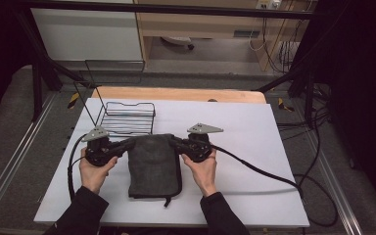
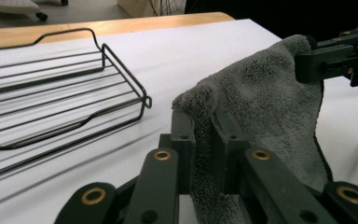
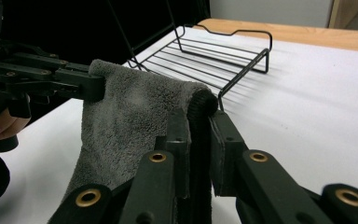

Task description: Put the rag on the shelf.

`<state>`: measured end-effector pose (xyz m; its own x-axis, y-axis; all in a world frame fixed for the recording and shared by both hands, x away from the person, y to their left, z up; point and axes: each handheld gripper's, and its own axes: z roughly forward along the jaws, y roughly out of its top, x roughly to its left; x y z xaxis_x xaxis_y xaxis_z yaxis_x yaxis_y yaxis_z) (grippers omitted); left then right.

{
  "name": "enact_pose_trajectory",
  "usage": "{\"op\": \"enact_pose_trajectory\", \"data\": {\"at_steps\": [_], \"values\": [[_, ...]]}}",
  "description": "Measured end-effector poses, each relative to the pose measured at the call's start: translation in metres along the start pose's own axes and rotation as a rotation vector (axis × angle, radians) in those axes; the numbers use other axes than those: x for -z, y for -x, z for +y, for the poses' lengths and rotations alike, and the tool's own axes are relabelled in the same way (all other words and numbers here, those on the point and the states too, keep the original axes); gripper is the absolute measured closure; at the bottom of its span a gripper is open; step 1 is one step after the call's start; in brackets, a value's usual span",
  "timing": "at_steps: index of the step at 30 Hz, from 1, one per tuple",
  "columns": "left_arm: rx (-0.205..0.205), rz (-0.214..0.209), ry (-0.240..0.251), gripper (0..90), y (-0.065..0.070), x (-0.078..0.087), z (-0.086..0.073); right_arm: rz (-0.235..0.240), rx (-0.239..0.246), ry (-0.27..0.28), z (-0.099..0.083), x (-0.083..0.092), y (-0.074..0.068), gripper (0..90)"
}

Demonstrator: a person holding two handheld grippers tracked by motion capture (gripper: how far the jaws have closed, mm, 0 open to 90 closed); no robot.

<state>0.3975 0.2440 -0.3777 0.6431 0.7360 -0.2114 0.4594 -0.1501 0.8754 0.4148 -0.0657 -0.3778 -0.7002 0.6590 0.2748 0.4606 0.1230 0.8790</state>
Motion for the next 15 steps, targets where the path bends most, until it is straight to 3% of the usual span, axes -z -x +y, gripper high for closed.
{"op": "enact_pose_trajectory", "data": {"at_steps": [15], "values": [[-0.025, -0.005, 0.09, 80.6, 0.014, 0.02, 0.015, 0.0, 0.061, 0.072, 0.019, 0.019, -0.013, 80.7]]}}
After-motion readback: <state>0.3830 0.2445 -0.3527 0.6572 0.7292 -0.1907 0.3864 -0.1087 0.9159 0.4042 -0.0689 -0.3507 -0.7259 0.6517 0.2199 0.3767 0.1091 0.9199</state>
